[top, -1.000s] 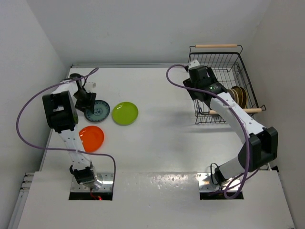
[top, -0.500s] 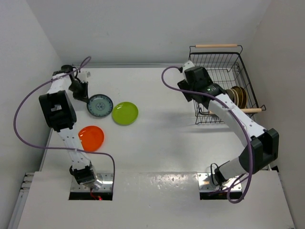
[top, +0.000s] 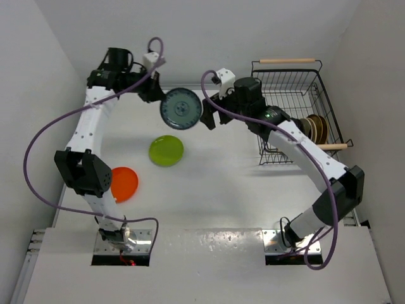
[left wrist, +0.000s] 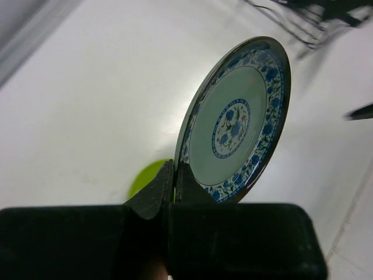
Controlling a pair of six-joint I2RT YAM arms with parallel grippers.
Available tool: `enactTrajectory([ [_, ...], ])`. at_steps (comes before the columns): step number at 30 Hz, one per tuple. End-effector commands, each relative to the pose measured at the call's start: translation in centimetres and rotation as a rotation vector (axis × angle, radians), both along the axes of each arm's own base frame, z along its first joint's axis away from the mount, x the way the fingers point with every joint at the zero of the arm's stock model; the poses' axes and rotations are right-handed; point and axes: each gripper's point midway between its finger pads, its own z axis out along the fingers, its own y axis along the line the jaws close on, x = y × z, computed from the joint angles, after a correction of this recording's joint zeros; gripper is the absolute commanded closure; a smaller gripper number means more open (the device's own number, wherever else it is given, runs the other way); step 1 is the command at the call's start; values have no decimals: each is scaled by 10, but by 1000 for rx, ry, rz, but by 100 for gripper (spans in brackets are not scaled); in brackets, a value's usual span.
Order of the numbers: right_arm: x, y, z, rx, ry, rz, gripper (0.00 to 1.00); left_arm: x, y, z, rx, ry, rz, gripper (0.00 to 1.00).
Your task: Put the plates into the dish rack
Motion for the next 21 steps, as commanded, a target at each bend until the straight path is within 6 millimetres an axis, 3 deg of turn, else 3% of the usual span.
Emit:
enactTrajectory([
  [1, 12, 41, 34, 191, -12, 70, 12, -37, -44, -11, -65, 95, -213, 100],
  [2, 15, 42, 31, 186, -6, 66, 12, -43, -55, -15, -73, 111, -252, 100],
  [3, 19, 45, 11, 165, 44, 57, 12, -51, -59, -9, -103, 118, -287, 100],
  [5, 26, 44, 0, 155, 68, 33, 16, -59, -67, 4, -118, 83, -350, 100],
  [7, 27, 44, -12, 147, 98, 30, 33, -68, -70, 13, -142, 80, -386, 100],
  [8, 24, 49, -21, 151, 129, 38, 49, -66, -70, 21, -141, 55, -387, 100],
  [11, 21, 53, -25, 174, 153, 64, 74, -68, -71, 25, -145, 46, -398, 100],
  [12, 17, 54, -24, 188, 162, 82, 92, -68, -71, 25, -145, 46, -398, 100],
  [13, 17, 55, -22, 195, 157, 86, 100, -66, -68, 22, -125, 46, -381, 100],
  [15, 14, 51, -11, 201, 134, 87, 100, -56, -64, 16, -110, 76, -309, 100],
  [18, 19, 28, 12, 170, 40, 1, 100, -16, -36, -4, 33, 58, -67, 27],
  [19, 34, -1, 12, 83, -18, -145, 100, -6, -24, -9, 61, 81, 44, 13],
  [20, 37, -15, 24, 57, -60, -203, 100, 14, 12, -19, 180, 63, 238, 1],
  [21, 40, -32, 34, 7, -111, -266, 100, 28, 28, -24, 229, 45, 344, 0],
])
